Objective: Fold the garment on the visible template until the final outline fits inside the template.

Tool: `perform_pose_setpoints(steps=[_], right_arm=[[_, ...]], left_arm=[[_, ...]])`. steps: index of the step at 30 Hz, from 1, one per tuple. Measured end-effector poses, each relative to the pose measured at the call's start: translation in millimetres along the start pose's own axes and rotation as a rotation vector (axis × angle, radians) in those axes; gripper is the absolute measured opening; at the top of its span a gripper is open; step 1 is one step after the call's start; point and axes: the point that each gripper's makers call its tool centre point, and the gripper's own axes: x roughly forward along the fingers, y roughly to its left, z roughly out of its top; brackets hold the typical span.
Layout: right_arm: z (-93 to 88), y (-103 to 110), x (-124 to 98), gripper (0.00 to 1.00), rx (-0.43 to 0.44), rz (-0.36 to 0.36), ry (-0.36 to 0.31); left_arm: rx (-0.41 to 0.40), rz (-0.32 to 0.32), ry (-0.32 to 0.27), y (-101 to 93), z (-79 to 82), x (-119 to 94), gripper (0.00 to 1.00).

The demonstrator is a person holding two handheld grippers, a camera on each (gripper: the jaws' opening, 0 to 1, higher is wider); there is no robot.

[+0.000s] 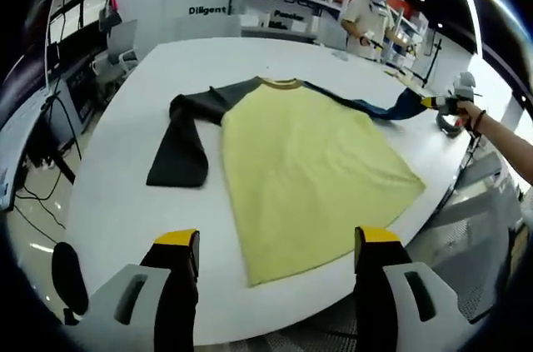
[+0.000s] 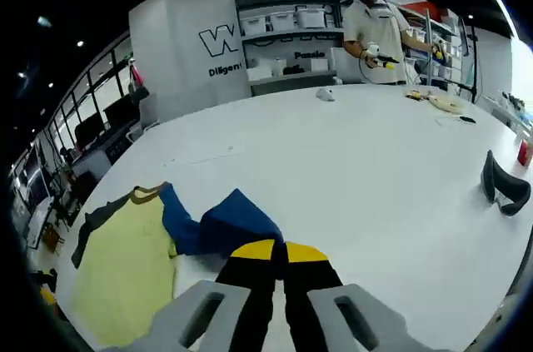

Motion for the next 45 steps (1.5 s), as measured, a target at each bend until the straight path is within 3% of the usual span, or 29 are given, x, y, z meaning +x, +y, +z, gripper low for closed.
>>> perform_pose_setpoints(steps=[3,8,13,20,33,36,42,44,45], right_arm=[[14.2,-9,1,0.00,0.034,-0.030,-0.012],[23.0,-13,3,0.00,0.048,-0.059,0.006],[26.8,-12,9,0.00,0.110,-0.071,0.062],[42.1,-39,10,0.00,0.186,-0.148,0.084],[22.6,-54,14,0.00,0.263,-0.177,0.134],[22.4,-47,11,0.00,0.295,-0.176,0.135],[26.2,-9,10,0.00,0.361,-0.115,0.147],[28.8,13,11,0.00,0.446,-0.064,0.157],[32.2,12,18,0.00,0.471,-0.056,0.166]], left_arm=[[0.007,-0.002,-0.004,-1.4,1.9,0,0.76],[0.016,-0.005,-0.011,-3.3,4.5,-1,0.76],[0.019,-0.007,-0.008,-4.7,4.8,0,0.76],[0.026,-0.006,-0.017,-5.9,7.2,-2,0.76],[0.038,-0.014,-0.017,-9.6,8.4,0,0.75],[0.039,-0.014,-0.019,-8.8,9.3,-1,0.75],[0.044,-0.021,-0.019,-9.2,9.5,-1,0.76],[0.042,-0.023,-0.019,-9.0,9.1,-2,0.76],[0.043,-0.020,-0.022,-8.1,9.4,-2,0.75]])
